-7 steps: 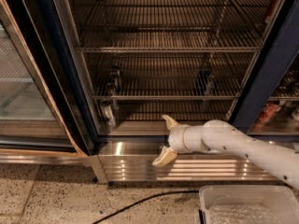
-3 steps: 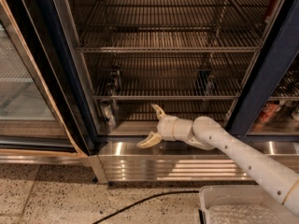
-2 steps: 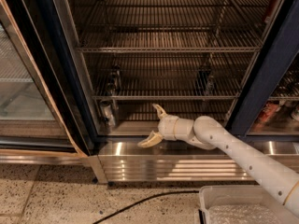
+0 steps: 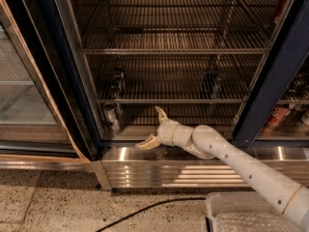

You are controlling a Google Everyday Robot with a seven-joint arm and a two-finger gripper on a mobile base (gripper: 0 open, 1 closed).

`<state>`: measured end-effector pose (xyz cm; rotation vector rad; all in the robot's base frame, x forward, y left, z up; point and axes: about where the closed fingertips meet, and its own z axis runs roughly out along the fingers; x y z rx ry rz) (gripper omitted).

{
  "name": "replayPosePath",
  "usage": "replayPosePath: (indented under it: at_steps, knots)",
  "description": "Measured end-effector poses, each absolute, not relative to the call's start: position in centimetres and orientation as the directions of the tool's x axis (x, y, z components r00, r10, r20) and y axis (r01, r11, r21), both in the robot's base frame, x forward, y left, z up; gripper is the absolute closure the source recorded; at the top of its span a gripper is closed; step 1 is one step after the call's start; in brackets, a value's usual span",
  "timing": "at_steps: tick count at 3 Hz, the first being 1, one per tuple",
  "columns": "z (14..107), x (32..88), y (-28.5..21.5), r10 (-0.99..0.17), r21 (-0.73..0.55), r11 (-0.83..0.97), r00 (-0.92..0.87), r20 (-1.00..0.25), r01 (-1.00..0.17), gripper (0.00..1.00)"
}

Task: Pick redbull can from bottom shelf of fridge

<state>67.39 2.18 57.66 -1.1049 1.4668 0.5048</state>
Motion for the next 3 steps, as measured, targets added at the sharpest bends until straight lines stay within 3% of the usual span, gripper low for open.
replayPosePath:
  at_steps: [2, 3]
  knots:
    - [56.8, 70.9, 5.2, -0.276, -0.245, 0.497, 0.116, -0.954, -0.833, 0.00]
    - [57.2, 71.7, 6.4, -0.268, -0.251, 0.475, 0.132, -0.954, -0.843, 0.09]
